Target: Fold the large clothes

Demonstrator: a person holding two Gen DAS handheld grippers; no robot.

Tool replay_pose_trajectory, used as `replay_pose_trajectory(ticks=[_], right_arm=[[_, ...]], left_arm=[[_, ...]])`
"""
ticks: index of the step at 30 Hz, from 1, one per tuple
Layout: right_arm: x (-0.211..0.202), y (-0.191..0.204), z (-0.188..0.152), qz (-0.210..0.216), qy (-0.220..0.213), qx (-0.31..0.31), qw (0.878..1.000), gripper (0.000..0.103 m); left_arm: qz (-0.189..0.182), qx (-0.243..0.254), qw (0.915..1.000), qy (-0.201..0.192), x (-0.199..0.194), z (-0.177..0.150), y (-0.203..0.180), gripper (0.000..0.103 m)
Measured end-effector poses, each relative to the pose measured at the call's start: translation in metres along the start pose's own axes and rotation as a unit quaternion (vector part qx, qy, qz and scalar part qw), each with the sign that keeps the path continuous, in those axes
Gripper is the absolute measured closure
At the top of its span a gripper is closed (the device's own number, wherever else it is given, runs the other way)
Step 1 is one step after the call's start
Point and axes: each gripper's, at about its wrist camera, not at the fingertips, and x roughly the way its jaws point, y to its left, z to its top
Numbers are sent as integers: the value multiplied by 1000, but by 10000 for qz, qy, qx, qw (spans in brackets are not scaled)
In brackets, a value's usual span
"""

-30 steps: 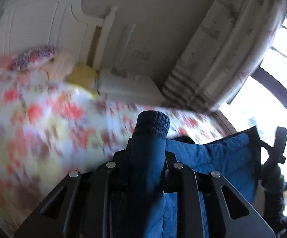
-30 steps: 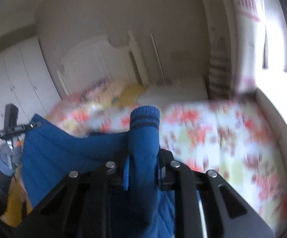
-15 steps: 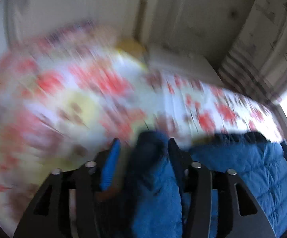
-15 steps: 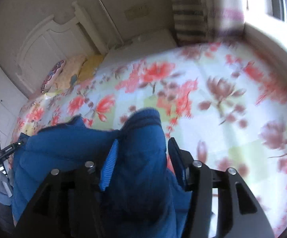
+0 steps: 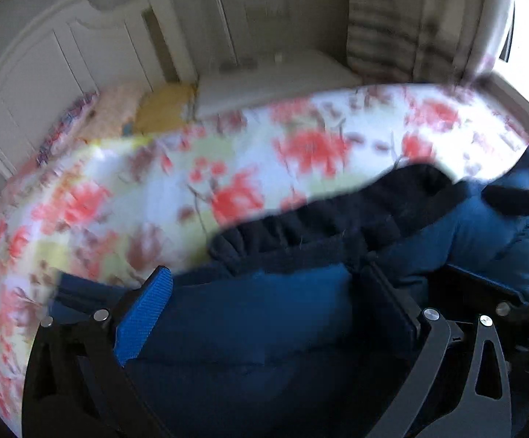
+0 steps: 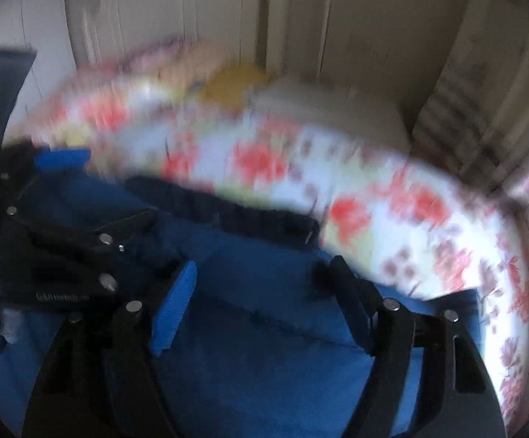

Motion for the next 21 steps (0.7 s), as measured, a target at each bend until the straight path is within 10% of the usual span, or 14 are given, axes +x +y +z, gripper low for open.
replay_pose_trajectory(ticks=[21], right_arm=[[-3,-13,-9,40,-54,234,9997,22]], left_arm=[[-161,-421,9988,-197,-20,-5,33,4]])
